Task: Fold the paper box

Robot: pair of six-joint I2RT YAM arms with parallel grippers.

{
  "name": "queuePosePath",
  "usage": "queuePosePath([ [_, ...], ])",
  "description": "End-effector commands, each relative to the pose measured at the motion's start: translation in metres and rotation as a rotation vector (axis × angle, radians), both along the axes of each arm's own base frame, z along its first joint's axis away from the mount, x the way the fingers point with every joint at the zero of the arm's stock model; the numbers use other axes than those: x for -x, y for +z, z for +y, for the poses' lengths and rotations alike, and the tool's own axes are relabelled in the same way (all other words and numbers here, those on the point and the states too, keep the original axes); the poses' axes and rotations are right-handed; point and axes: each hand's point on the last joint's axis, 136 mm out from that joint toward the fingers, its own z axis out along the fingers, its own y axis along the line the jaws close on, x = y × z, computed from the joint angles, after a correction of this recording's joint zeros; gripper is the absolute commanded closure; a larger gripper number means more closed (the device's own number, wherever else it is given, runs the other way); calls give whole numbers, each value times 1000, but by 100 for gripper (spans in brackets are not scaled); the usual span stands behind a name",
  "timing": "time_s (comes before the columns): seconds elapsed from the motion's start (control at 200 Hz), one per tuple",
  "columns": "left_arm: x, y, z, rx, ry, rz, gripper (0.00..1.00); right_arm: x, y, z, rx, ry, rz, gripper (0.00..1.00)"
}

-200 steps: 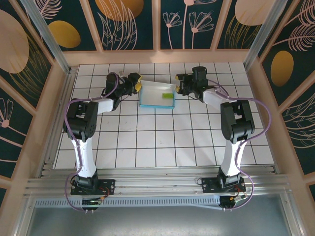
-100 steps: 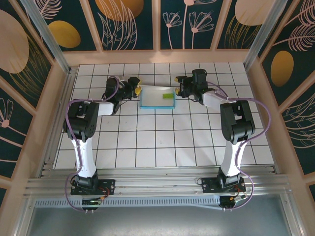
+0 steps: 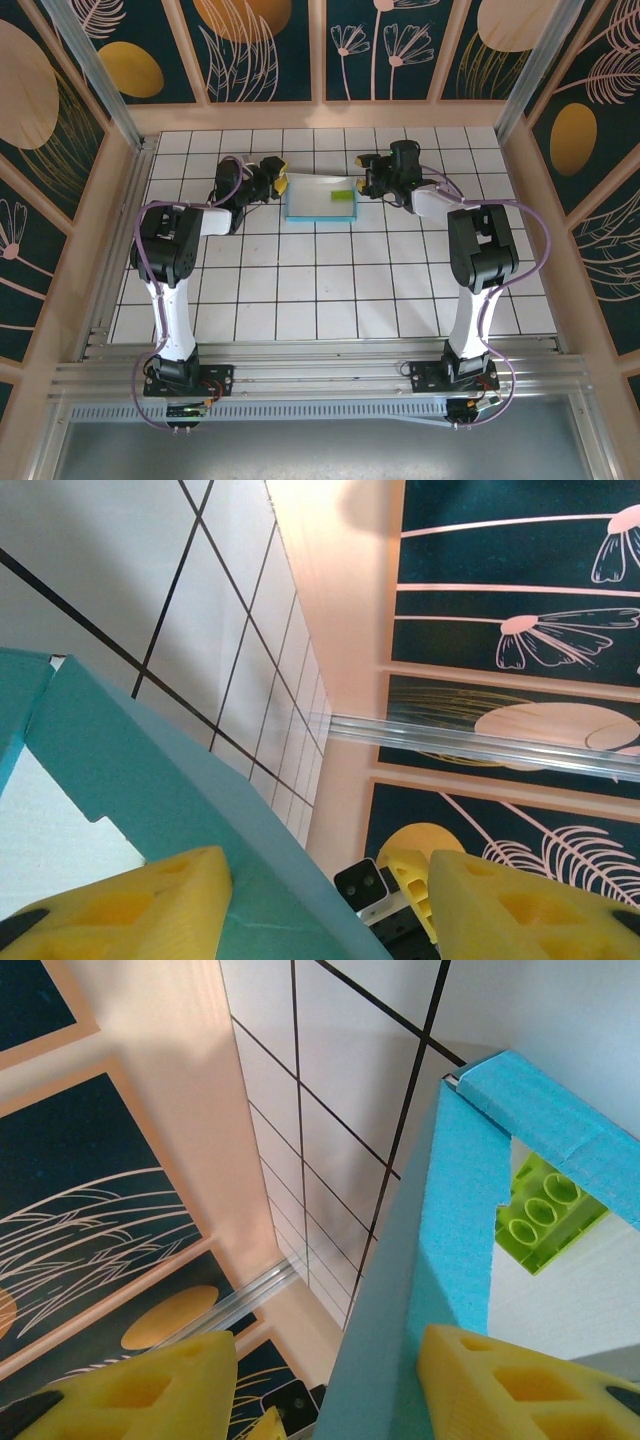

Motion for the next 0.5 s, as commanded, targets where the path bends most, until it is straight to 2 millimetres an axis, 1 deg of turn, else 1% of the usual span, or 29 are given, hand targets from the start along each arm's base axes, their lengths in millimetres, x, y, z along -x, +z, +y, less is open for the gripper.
queuePosePath([
  [0.0, 29, -10, -49, 82, -163, 60, 45, 25, 14, 38, -46, 135, -24, 47],
  [0.195, 34, -16, -53, 120, -180, 70, 46, 25, 14, 38, -45, 137, -27, 47],
  [0.491, 35, -14, -58, 121, -197, 63, 46, 25, 13, 39, -44, 139, -24, 47],
])
